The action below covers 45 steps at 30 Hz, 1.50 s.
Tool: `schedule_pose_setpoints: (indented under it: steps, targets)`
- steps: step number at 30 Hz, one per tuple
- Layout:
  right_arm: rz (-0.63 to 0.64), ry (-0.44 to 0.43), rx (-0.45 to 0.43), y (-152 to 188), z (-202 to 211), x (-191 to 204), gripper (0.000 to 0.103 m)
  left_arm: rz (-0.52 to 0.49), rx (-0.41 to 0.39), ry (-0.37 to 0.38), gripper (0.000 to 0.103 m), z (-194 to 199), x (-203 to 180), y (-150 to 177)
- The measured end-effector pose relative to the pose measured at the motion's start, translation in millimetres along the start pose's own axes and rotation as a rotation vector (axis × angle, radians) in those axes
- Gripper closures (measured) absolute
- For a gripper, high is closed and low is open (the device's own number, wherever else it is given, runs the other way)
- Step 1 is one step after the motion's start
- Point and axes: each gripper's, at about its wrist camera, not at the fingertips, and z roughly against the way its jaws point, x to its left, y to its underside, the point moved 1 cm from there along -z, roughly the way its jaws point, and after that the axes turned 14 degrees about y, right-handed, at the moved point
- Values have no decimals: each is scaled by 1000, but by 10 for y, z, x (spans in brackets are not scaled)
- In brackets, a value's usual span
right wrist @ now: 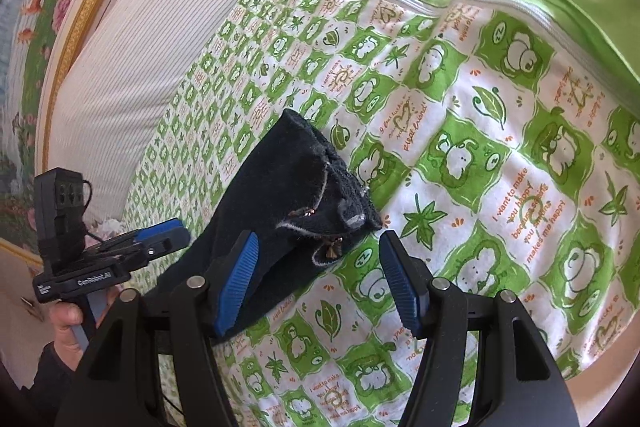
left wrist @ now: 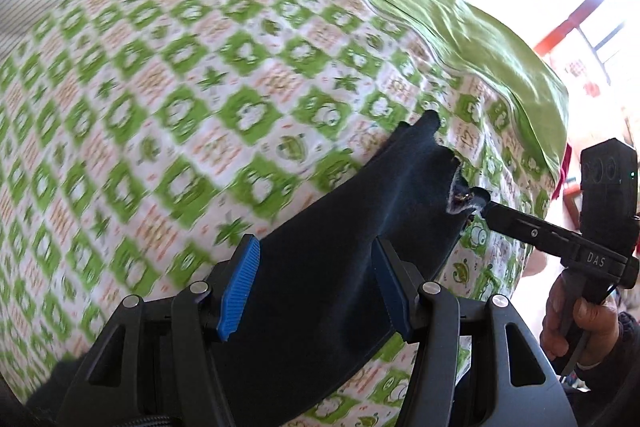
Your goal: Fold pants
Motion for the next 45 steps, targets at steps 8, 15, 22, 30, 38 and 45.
schedule_pose_setpoints:
  steps: [8, 15, 22, 30, 38, 45]
  targets:
    - [-39, -43, 39, 8, -166, -38, 40, -58, 165, 116, 44, -581, -59, -408]
    - [-79, -98, 39, -22, -205, -124, 65, -81, 251, 217, 50, -910, -103, -567]
    - [-28, -106, 74, -41, -273, -54, 83, -61, 268, 307, 76, -989, -89, -658]
    - [6, -114, 60, -78, -259, 11, 85, -100, 212, 312, 90, -908, -146, -604]
    - [75, -165, 28, -152, -133, 219, 86, -62, 83, 361, 92, -561, -121, -500]
    - [205, -276, -3, -136, 120, 617, 87, -33, -55, 416, 92, 57, -35, -282]
